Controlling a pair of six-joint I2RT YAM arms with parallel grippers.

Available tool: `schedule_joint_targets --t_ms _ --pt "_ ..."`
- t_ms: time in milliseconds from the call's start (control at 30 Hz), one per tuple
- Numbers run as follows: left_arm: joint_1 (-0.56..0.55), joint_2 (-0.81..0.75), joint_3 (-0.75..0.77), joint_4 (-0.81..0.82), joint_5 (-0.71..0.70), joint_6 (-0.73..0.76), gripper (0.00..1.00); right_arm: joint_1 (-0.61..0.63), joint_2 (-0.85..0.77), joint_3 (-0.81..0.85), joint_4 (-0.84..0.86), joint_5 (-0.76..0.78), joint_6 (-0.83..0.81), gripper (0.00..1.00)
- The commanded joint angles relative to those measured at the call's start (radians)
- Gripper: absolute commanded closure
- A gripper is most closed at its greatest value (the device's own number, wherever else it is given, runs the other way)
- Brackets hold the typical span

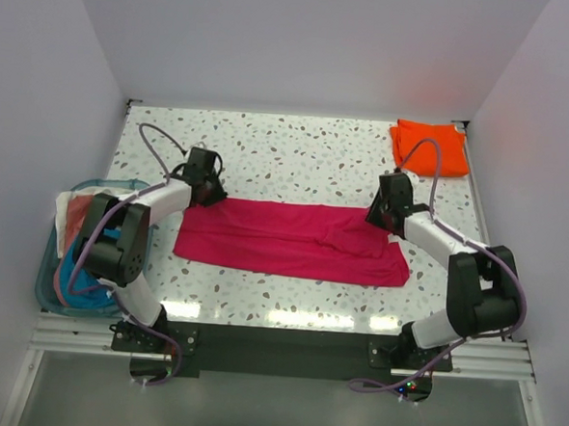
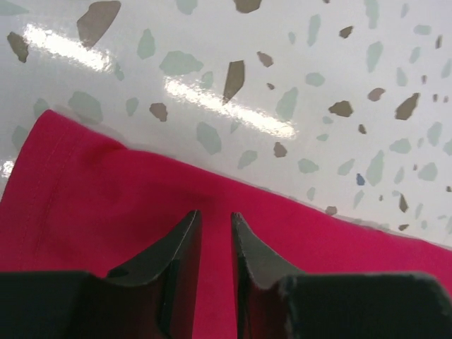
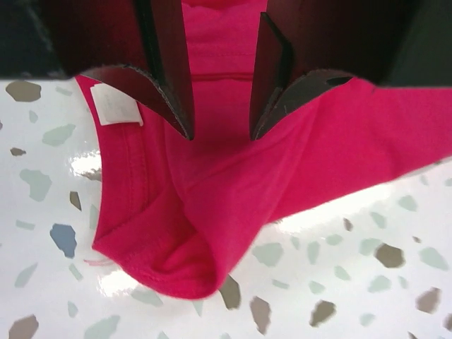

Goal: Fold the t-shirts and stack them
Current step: Fold the tshirt

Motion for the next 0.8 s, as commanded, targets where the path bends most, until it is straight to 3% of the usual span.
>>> schedule_joint_targets --t_ms 0,167,367,567,767 --pt "-0.004 0.045 0.033 -0.075 -0.085 0.026 0.73 0.000 0.031 0.021 -0.041 0.077 0.025 0.60" --pt "-0.004 0.043 -0.027 -0.128 -0.177 -0.026 0.80 -0.016 0.077 0.036 -0.053 0.055 0.019 0.61" --pt "-0.002 -0.047 -0.165 -0.115 -0.181 -0.115 0.81 -0.014 0.284 0.255 -0.107 0.005 -0.037 0.61" --pt "-0.001 -0.202 -0.317 -0.094 -0.099 -0.201 0.80 -0.007 0.567 0.615 -0.188 -0.102 -0.123 0.64" --pt "-0.085 -0.335 -0.464 -0.046 0.021 -0.286 0.76 0.050 0.819 1.130 -0.260 -0.176 -0.278 0.61"
